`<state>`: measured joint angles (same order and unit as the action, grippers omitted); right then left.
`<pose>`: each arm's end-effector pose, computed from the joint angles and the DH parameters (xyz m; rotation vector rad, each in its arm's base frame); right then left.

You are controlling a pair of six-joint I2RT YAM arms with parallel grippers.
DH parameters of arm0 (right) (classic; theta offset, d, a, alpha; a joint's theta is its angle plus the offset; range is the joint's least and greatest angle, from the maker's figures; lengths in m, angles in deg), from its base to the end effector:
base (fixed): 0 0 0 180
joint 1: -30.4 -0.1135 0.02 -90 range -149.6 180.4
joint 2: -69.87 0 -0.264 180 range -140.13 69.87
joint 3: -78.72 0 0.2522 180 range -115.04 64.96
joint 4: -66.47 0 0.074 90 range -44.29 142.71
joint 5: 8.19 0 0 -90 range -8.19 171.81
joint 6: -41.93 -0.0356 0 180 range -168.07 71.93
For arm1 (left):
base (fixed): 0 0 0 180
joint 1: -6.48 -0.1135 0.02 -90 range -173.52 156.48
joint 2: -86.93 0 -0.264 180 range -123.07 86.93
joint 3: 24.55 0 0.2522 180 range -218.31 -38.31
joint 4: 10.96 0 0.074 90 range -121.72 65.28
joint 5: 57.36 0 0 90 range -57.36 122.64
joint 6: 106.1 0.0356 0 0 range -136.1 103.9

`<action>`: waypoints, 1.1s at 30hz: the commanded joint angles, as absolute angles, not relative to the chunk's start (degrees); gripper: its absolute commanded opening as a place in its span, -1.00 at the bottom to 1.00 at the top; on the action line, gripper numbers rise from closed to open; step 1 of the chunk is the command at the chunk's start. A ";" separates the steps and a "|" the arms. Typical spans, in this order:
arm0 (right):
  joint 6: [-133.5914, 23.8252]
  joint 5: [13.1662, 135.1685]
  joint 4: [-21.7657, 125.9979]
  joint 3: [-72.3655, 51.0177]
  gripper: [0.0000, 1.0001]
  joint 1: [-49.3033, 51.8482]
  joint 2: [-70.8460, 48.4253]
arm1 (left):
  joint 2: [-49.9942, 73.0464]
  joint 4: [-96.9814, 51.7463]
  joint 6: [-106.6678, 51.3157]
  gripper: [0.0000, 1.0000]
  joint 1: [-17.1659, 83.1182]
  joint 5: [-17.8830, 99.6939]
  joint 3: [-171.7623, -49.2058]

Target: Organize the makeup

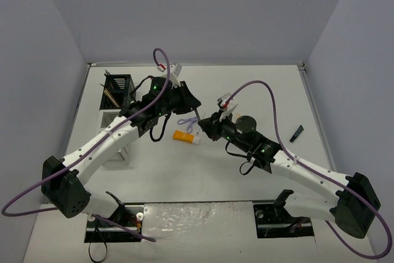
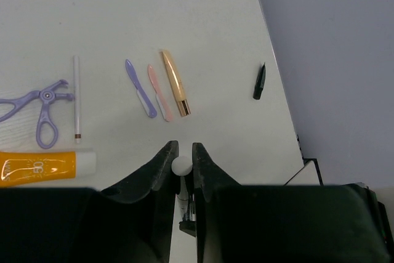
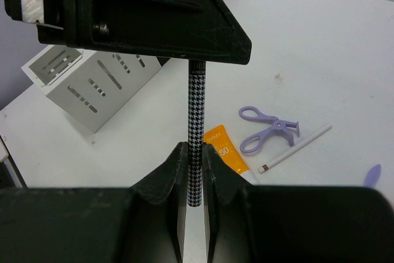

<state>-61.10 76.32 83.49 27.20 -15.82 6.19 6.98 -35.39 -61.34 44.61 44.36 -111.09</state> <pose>0.1764 0.1890 0.3063 -0.5207 1.4638 0.8996 0.2536 -0.2083 0.3690 0.0259 2.0560 -1.1508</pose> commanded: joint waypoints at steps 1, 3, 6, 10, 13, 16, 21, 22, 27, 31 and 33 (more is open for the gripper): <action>-59.80 77.52 89.36 27.08 -0.62 -16.31 7.82 | 7.51 -29.34 -62.45 -1.00 44.97 46.13 -114.60; -59.76 78.13 89.21 27.04 -0.34 -16.27 7.86 | 7.23 -29.25 -61.84 -1.00 44.93 45.93 -114.59; -59.76 79.00 88.39 26.64 0.29 -16.18 8.00 | 6.95 -30.70 -59.41 -1.00 44.53 44.25 -115.23; -59.94 81.86 86.01 26.48 0.97 -16.19 8.99 | 7.70 -35.95 -53.28 -1.00 41.42 38.55 -118.23; -60.00 85.27 84.14 26.93 1.00 -16.17 9.71 | 10.05 -37.70 -46.54 -1.00 35.82 32.72 -118.43; -59.85 87.08 83.20 27.54 1.00 -16.09 10.09 | 11.65 -37.23 -40.29 -1.00 29.14 25.13 -118.29; -60.15 87.97 82.96 28.01 1.00 -16.09 9.08 | 11.12 -31.64 -34.50 -1.00 19.17 19.41 -117.51; -60.19 87.87 82.76 27.95 1.00 -16.09 8.69 | 10.60 -30.74 -33.99 -1.00 17.35 19.45 -117.50; -59.93 88.53 82.16 27.91 1.00 -16.01 7.80 | 5.55 -24.26 -31.84 -1.00 9.86 19.83 -116.64; -59.85 88.83 81.55 27.74 1.00 -15.96 6.95 | 1.18 -21.34 -32.78 -1.00 5.80 21.60 -116.93; -59.68 89.39 81.05 27.38 1.00 -15.92 6.46 | -0.61 -21.07 -34.00 -1.00 3.82 22.23 -116.99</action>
